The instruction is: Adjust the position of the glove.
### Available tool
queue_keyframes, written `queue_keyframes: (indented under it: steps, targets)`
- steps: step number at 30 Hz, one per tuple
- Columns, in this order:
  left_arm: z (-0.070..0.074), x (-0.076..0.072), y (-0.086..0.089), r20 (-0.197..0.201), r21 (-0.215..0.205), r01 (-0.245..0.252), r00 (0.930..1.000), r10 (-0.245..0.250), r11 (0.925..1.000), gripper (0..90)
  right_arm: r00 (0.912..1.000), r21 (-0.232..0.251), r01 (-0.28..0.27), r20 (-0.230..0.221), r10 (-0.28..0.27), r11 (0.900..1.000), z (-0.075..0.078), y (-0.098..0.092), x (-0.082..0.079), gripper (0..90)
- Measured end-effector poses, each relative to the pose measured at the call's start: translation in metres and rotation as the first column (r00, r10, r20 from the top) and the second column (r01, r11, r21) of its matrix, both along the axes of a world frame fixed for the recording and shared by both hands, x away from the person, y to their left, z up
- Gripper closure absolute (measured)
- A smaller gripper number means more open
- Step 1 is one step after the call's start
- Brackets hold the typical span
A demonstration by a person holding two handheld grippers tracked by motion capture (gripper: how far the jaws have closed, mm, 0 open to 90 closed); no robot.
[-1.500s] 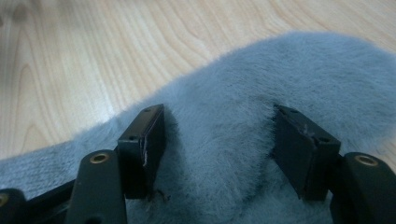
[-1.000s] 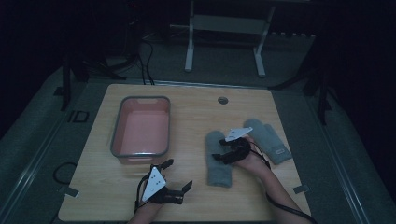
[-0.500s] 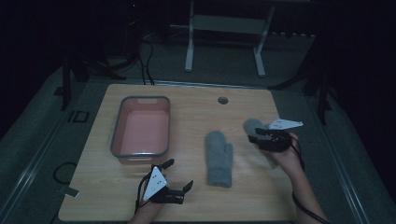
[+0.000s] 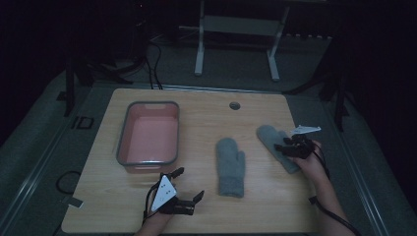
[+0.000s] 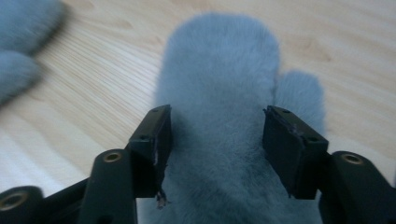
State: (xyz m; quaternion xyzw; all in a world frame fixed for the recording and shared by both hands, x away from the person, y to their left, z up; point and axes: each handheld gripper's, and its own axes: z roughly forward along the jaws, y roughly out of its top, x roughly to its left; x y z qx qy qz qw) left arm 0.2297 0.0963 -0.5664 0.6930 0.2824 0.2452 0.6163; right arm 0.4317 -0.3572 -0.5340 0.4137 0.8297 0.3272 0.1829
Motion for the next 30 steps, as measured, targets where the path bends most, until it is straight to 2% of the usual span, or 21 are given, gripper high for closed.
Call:
queue_keyframes:
  steps: [1, 2, 4, 6, 7, 8, 10, 14, 17, 18, 19, 22, 23, 25, 28, 29, 30]
  targets:
    - [0.000, 0.000, 0.000, -0.001, -0.001, 0.001, 1.0000, -0.001, 1.0000, 1.1, 0.9999, -0.028, -0.004, -0.013, 0.004, 1.000, -0.005, 0.002, 0.002, 44.4]
    - [0.000, 0.000, 0.000, -0.002, 0.001, 0.001, 1.0000, -0.001, 1.0000, 1.1, 0.9998, -0.034, -0.011, -0.014, 0.010, 0.999, -0.009, 0.003, 0.002, 46.6]
    - [0.000, -0.001, 0.001, -0.001, 0.001, -0.001, 1.0000, 0.001, 1.0000, 1.1, 0.9998, -0.023, -0.021, -0.006, 0.021, 1.000, -0.010, 0.002, 0.001, 56.1]
    - [0.000, -0.001, 0.001, -0.001, 0.001, -0.003, 1.0000, 0.003, 1.0000, 1.1, 1.0000, 0.005, 0.006, -0.006, -0.006, 1.000, -0.011, 0.001, -0.001, 68.4]
    - [0.000, -0.001, 0.001, -0.001, 0.001, -0.003, 1.0000, 0.003, 1.0000, 1.1, 1.0000, 0.005, 0.006, -0.006, -0.006, 1.000, -0.011, 0.001, -0.001, 68.4]
    - [0.000, -0.001, 0.001, -0.001, 0.001, -0.004, 1.0000, 0.004, 1.0000, 1.1, 0.9994, 0.021, 0.035, -0.007, -0.035, 0.999, -0.012, 0.001, -0.004, 73.9]
    - [0.000, -0.001, 0.000, -0.001, 0.000, -0.005, 1.0000, 0.005, 1.0000, 1.1, 0.9965, 0.033, 0.084, -0.011, -0.083, 0.996, -0.011, 0.004, -0.009, 78.0]
    - [0.001, -0.001, 0.000, 0.002, 0.001, -0.006, 1.0000, 0.006, 1.0000, 1.1, 0.9865, 0.056, 0.164, -0.009, -0.163, 0.985, -0.010, 0.011, -0.018, 80.8]
    - [0.001, -0.001, 0.001, 0.004, -0.003, -0.008, 1.0000, 0.008, 1.0000, 1.1, 0.9737, 0.077, 0.227, 0.006, -0.228, 0.971, -0.003, 0.015, -0.027, 81.4]
    - [0.002, -0.001, 0.001, 0.005, -0.002, -0.009, 0.9999, 0.009, 1.0000, 1.1, 0.9658, 0.083, 0.257, 0.015, -0.259, 0.963, 0.002, 0.017, -0.032, 81.4]
    - [0.002, -0.001, 0.001, 0.005, -0.002, -0.009, 0.9999, 0.009, 1.0000, 1.1, 0.9558, 0.108, 0.291, 0.014, -0.294, 0.951, 0.008, 0.017, -0.038, 81.4]
    - [0.002, -0.001, 0.001, 0.004, -0.003, -0.008, 1.0000, 0.008, 1.0000, 1.1, 0.9364, 0.161, 0.344, 0.016, -0.351, 0.925, 0.019, 0.020, -0.054, 81.3]
    - [0.003, -0.001, 0.001, 0.007, -0.005, -0.007, 1.0000, 0.007, 1.0000, 1.1, 0.9280, 0.178, 0.365, 0.009, -0.372, 0.914, 0.022, 0.021, -0.060, 81.3]
    - [0.003, -0.001, 0.000, 0.010, -0.007, -0.003, 0.9999, 0.003, 1.0000, 1.1, 0.9183, 0.181, 0.390, -0.001, -0.396, 0.903, 0.026, 0.026, -0.074, 81.3]
    - [0.004, -0.001, -0.001, 0.013, -0.005, 0.003, 0.9999, -0.003, 1.0000, 1.1, 0.8994, 0.187, 0.433, -0.026, -0.436, 0.882, 0.025, 0.029, -0.091, 81.2]
    - [0.004, -0.001, -0.002, 0.010, -0.003, 0.007, 0.9999, -0.007, 1.0000, 1.1, 0.8928, 0.179, 0.447, -0.026, -0.450, 0.877, 0.024, 0.032, -0.097, 81.1]
    - [0.003, 0.000, -0.002, 0.009, -0.003, 0.009, 0.9999, -0.009, 1.0000, 1.1, 0.8892, 0.156, 0.454, -0.016, -0.457, 0.877, 0.023, 0.035, -0.104, 81.1]
